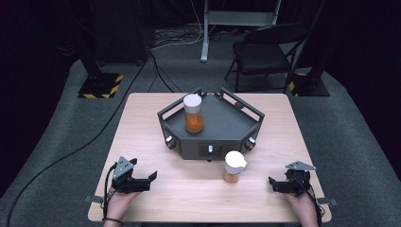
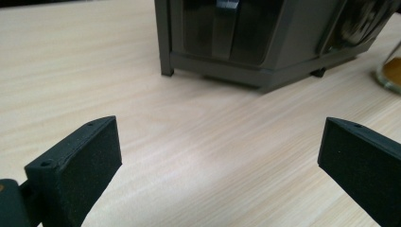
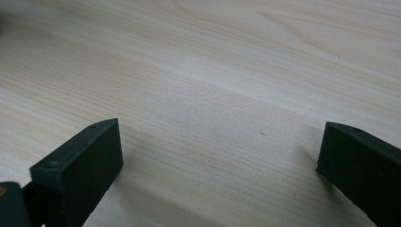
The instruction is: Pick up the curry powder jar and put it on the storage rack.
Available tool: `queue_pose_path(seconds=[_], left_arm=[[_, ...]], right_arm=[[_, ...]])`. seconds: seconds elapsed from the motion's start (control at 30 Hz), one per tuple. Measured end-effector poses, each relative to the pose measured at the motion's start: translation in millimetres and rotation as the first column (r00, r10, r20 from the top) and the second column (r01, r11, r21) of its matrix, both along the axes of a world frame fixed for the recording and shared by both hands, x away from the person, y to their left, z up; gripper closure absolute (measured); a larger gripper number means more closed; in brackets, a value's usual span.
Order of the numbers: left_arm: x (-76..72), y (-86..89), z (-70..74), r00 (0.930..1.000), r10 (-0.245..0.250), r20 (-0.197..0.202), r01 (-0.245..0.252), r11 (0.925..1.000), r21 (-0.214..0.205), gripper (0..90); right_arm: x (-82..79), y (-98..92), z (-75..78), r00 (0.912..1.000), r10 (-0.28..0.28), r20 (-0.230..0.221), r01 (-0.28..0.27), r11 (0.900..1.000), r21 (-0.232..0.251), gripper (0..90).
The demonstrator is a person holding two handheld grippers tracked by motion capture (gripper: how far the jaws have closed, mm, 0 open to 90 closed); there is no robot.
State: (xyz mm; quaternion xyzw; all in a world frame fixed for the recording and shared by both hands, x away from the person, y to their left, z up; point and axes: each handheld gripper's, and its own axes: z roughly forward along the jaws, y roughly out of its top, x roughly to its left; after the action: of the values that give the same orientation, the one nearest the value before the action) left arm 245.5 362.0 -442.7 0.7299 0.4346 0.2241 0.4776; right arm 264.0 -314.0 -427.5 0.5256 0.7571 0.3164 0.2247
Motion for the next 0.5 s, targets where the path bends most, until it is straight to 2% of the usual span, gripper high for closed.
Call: queue_pose_path(seconds=[0.13, 0.2, 0.27, 0.4, 0.47, 0.5], left_arm=[[4.0, -0.9, -6.8, 0.9994, 0.019, -0.030, -0.019, 0.9998, 0.003, 0.1], [9.8, 3.5, -15.8, 0.9958, 0.037, -0.084, -0.040, 0.9986, -0.035, 0.1], [14.5, 3.6, -13.0, 0.9913, 0.047, -0.122, -0.049, 0.9987, -0.013, 0.2], [14.8, 5.3, -13.9, 0.9891, 0.064, -0.133, -0.069, 0.9971, -0.033, 0.2], [21.1, 5.7, -9.7, 0.9821, 0.059, -0.179, -0.064, 0.9977, -0.021, 0.2], [21.1, 5.7, -9.7, 0.9821, 0.059, -0.179, -0.064, 0.9977, -0.021, 0.2]], right_arm=[[-0.1, 0.1, 0.0, 1.0000, -0.001, 0.000, 0.001, 1.0000, 0.000, 0.0], [-0.1, 0.2, 0.0, 1.0000, -0.001, 0.000, 0.001, 1.0000, 0.000, 0.0], [-0.2, 0.2, 0.0, 1.0000, -0.001, 0.000, 0.001, 1.0000, 0.000, 0.0], [-0.2, 0.2, 0.0, 1.0000, -0.001, 0.000, 0.001, 1.0000, 0.000, 0.0], [-0.2, 0.2, 0.0, 1.0000, -0.001, 0.000, 0.001, 1.0000, 0.000, 0.0], [-0.2, 0.2, 0.0, 1.0000, -0.001, 0.000, 0.001, 1.0000, 0.000, 0.0]])
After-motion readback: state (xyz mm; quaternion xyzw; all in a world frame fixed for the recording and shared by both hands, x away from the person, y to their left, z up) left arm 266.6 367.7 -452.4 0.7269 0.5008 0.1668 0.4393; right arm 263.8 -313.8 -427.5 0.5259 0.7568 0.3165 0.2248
